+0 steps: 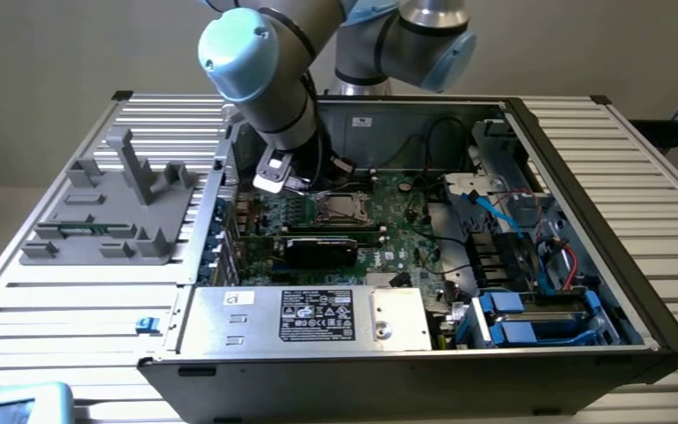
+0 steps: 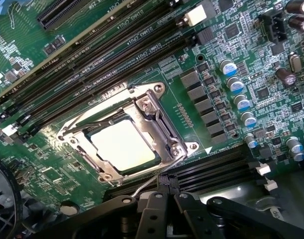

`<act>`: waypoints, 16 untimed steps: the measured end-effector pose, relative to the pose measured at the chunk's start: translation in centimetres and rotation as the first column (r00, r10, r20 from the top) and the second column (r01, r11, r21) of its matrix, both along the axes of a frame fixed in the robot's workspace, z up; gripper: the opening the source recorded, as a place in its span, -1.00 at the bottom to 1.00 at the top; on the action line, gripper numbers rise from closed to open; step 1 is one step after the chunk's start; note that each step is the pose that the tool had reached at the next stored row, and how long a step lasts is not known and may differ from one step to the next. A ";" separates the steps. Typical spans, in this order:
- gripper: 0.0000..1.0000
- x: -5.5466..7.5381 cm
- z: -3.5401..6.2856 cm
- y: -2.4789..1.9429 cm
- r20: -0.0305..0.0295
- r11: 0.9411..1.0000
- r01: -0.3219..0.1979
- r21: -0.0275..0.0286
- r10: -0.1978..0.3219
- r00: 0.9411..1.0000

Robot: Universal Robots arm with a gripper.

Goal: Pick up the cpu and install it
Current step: 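Install the first cpu locking lever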

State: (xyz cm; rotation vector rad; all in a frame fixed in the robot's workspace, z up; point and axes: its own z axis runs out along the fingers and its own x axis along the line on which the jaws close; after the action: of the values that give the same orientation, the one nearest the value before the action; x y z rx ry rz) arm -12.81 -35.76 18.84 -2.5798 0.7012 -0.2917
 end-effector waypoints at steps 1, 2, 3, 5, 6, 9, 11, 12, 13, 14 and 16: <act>-0.78 0.1 -0.01 0.00 0.000 1.000 0.000 0.000 0.000 1.000; -0.78 0.1 -0.02 0.00 0.000 1.000 0.000 0.000 0.000 1.000; -0.78 0.2 -0.05 0.00 0.000 1.000 0.000 0.000 0.000 1.000; -0.78 0.3 -0.08 0.00 0.000 1.000 0.001 0.000 -0.001 1.000; -0.78 0.3 -0.10 0.00 0.000 1.000 0.001 0.000 -0.001 1.000; -0.78 0.4 -0.17 -0.01 0.000 1.000 0.001 0.000 -0.001 1.000; -0.78 0.5 -0.21 -0.01 0.000 1.000 0.002 0.000 -0.002 1.000; -0.78 0.6 -0.23 -0.02 0.000 1.000 0.002 0.000 -0.002 1.000; -0.78 0.6 -0.25 -0.03 0.000 1.000 0.002 0.000 -0.002 1.000; -0.78 0.6 -0.26 -0.05 0.000 1.000 0.002 0.000 -0.002 1.000; -0.78 0.7 -0.28 -0.08 0.000 1.000 0.003 0.000 -0.003 1.000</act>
State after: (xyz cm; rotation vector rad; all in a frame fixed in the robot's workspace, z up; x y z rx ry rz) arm -12.10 -35.85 18.55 -2.5793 0.7046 -0.2924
